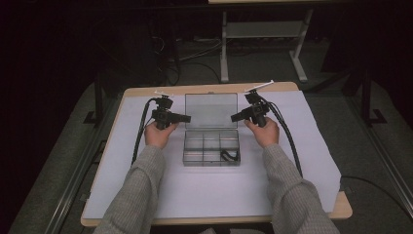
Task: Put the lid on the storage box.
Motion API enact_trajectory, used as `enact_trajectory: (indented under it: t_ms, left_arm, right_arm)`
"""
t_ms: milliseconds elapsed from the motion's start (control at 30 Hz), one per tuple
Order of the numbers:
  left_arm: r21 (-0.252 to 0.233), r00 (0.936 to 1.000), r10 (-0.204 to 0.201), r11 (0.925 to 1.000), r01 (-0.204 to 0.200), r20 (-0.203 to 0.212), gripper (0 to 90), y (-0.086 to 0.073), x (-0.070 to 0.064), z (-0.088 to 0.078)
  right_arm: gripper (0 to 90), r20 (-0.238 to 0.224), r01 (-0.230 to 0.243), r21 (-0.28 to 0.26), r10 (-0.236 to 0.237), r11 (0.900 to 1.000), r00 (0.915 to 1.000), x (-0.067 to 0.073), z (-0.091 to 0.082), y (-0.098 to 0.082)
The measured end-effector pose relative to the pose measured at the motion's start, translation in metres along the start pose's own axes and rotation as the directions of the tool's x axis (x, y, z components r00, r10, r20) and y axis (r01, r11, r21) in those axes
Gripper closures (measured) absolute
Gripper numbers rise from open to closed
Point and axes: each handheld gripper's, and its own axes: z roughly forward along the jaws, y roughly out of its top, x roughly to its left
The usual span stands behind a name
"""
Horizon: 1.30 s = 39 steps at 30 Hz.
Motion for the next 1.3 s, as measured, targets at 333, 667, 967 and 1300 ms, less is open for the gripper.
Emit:
enact_trajectory:
  t_ms: [333,667,967,1300]
  left_arm:
    - [-0.015,0.9999,0.012,0.9998,-0.012,-0.007,76.9,-0.001,-0.002,-0.002]
    - [-0.024,0.9996,0.027,0.9994,-0.027,0.0,76.9,-0.002,-0.003,-0.005]
    - [-0.029,0.9991,0.043,0.9987,-0.043,0.006,74.8,-0.003,-0.005,-0.006]
    - [-0.034,0.9987,0.051,0.9981,-0.051,0.009,74.1,-0.004,-0.007,-0.008]
  right_arm:
    - [72.7,0.008,0.012,-0.005,-0.012,1.0,0.9999,0.004,-0.003,-0.001]
    - [72.7,0.015,0.028,-0.015,-0.028,0.999,0.9995,0.008,-0.006,-0.002]
    - [72.7,0.018,0.047,-0.018,-0.046,0.999,0.9988,0.009,-0.007,-0.004]
    - [72.5,0.023,0.062,-0.024,-0.061,0.998,0.9979,0.012,-0.009,-0.005]
